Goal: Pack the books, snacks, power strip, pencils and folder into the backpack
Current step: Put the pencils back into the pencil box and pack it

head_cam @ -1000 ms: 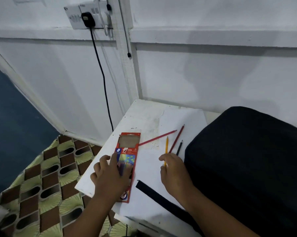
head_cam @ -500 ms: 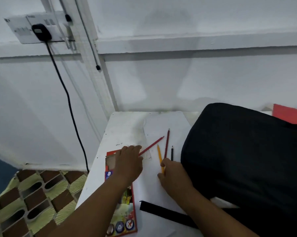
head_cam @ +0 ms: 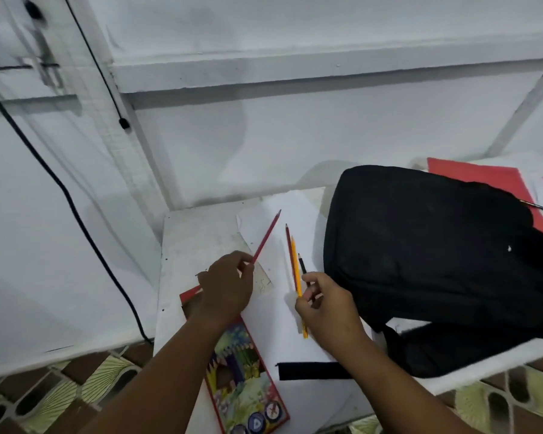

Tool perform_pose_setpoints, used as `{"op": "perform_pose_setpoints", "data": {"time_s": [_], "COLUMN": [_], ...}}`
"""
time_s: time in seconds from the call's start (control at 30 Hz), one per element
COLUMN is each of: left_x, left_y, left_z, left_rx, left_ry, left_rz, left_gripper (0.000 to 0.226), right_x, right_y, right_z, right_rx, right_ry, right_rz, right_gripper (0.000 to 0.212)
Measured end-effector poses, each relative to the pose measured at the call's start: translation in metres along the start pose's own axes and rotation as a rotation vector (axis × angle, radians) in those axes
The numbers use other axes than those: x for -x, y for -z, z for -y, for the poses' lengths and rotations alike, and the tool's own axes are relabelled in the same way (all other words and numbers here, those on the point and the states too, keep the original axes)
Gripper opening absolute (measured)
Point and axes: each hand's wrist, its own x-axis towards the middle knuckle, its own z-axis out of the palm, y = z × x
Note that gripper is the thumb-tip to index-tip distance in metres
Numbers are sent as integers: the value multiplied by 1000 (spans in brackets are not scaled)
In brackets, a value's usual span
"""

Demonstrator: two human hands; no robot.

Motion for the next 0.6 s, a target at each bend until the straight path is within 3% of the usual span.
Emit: {"op": "perform_pose_setpoints", "data": {"time_s": [0.2, 0.6], "left_x": [31, 90], "left_y": [40, 25], "left_z": [10, 82], "left_rx": [459, 540], "left_ry": [149, 375], "left_rz": [-99, -360], "left_gripper": [10, 9], "right_x": [-9, -37], "right_y": [-15, -73], "right_z": [7, 31], "right_rx": [-119, -126], "right_ry": [10, 171], "right_rz": [63, 312], "right_gripper": [25, 22]}}
